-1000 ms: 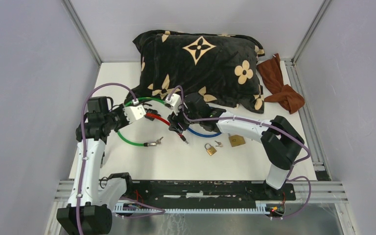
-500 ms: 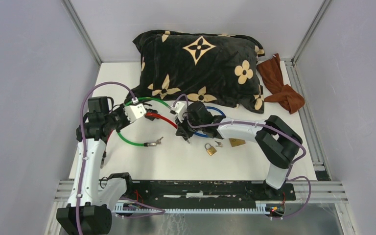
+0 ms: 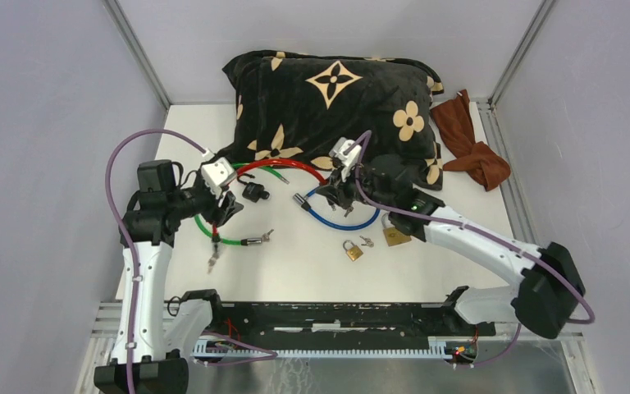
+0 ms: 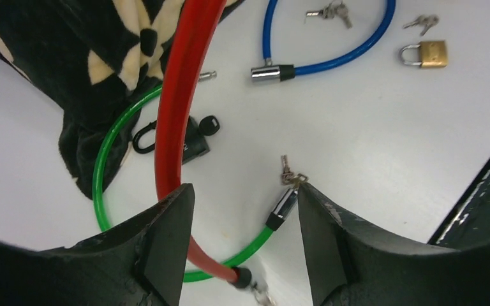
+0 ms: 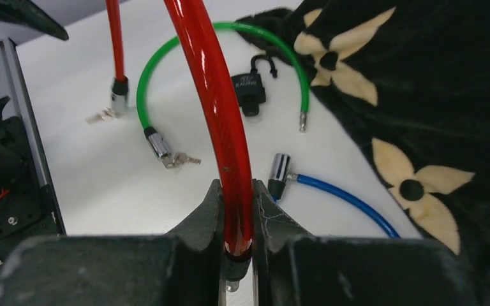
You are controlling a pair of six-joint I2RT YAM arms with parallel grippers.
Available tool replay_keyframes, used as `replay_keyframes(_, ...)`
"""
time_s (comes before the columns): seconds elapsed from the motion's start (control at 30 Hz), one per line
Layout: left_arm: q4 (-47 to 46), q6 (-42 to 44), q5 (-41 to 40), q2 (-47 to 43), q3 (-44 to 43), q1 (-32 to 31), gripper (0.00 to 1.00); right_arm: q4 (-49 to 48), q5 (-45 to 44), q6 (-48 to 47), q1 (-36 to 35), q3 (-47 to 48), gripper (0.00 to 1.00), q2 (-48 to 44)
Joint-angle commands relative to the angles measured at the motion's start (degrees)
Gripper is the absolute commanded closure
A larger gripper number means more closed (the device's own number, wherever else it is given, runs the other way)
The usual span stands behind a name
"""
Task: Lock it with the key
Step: Pick up the lock from the center of the board.
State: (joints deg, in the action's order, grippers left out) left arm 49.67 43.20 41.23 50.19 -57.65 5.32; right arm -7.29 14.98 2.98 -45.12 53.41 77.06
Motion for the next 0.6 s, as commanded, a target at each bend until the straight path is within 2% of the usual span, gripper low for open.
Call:
replay_keyframes(0.0,1.4,-9.6,8.4,-2.0,-4.1,-0.3,0.31,-4.5,1.0,-1.0,2.9,-1.0,1.0,-8.5)
replay_keyframes(0.13,1.5,-12.8,11.6,-2.7,-5.2,-0.2,0.24,-3.1,2.1,-1.8,5.8,-0.8,1.0,-13.4)
replay_keyframes(0.3,0.0,-14.2,18.1,-6.6,-2.3,-0.7,0.21,-0.9,2.5,-2.5,7.7,1.9,1.0,-17.8)
replay_keyframes(0.4,-6.4,-18.3,17.4,-11.8,4.3,-0.8,0.2,-0.3,3.3,-2.5,8.2,4.6,1.0,-19.2)
replay_keyframes(0.57,-22.1,-28.9,17.8,-20.8,16.8,-1.2,0.19,1.3,6.2,-4.4,8.4,10.3,1.0,-19.0)
